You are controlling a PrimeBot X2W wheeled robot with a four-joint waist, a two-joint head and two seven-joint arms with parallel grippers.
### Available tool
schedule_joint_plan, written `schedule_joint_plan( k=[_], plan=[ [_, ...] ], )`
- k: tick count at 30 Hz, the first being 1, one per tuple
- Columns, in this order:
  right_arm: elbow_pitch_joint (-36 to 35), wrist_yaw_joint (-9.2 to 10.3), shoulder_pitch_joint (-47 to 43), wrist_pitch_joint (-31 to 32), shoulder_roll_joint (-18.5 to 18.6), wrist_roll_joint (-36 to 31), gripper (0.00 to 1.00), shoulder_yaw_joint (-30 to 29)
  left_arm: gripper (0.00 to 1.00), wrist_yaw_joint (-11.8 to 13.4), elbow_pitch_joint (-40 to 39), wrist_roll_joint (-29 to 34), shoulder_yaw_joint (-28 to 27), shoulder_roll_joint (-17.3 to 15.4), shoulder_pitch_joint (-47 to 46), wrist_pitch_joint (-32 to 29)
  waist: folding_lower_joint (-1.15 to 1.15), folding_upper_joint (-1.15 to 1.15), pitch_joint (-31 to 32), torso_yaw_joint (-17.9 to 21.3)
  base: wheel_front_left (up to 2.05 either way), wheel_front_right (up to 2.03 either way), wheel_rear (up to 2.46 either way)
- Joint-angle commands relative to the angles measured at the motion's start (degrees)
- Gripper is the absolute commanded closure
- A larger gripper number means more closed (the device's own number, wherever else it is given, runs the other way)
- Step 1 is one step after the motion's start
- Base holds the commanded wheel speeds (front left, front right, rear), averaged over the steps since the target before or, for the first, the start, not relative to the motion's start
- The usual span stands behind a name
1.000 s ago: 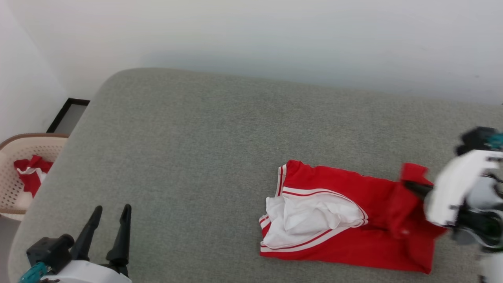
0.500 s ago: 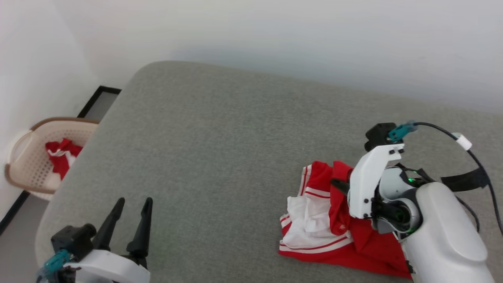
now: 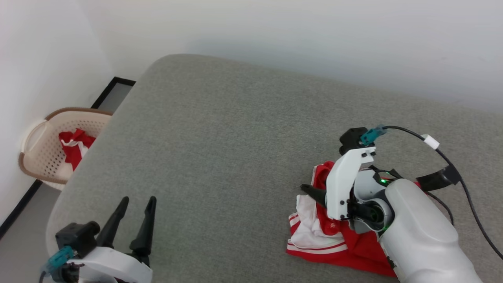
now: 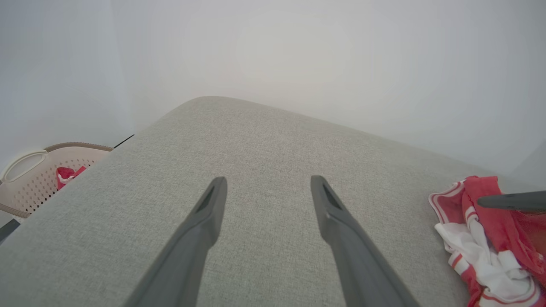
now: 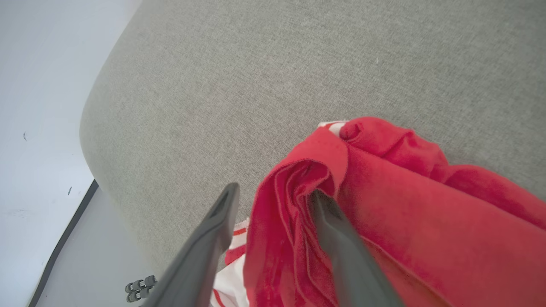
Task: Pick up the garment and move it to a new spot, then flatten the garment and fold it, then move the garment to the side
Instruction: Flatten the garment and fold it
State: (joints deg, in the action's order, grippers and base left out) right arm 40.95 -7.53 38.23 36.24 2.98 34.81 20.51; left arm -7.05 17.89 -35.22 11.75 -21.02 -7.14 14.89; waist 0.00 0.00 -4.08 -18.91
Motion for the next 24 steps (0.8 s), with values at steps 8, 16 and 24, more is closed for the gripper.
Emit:
schedule_joint_plan(
  k=[8, 16, 24],
  plan=[
    [-1.16, 0.10, 2.33, -2.60, -0.12, 5.24, 0.00, 4.99, 0.00, 0.33, 0.03, 0.74, -2.10, -0.82, 0.52, 0.27, 0.00, 0.00, 0.90, 3.98, 0.00, 0.00, 0.00],
    [-10.69, 0.10, -0.01, -8.34, 4.21, 7.88, 0.00, 7.62, 0.00, 0.65, -1.55, 1.94, -4.12, -1.38, 2.52, 0.26, 0.00, 0.00, 2.32, 9.49, 0.00, 0.00, 0.00],
    [-19.77, 0.09, -5.36, -18.25, 13.13, 8.24, 0.00, 9.04, 0.00, 1.40, -3.06, 2.79, -6.10, -2.03, 4.96, 0.22, 0.00, 0.00, 3.95, 15.01, 0.00, 0.00, 0.00]
  ],
)
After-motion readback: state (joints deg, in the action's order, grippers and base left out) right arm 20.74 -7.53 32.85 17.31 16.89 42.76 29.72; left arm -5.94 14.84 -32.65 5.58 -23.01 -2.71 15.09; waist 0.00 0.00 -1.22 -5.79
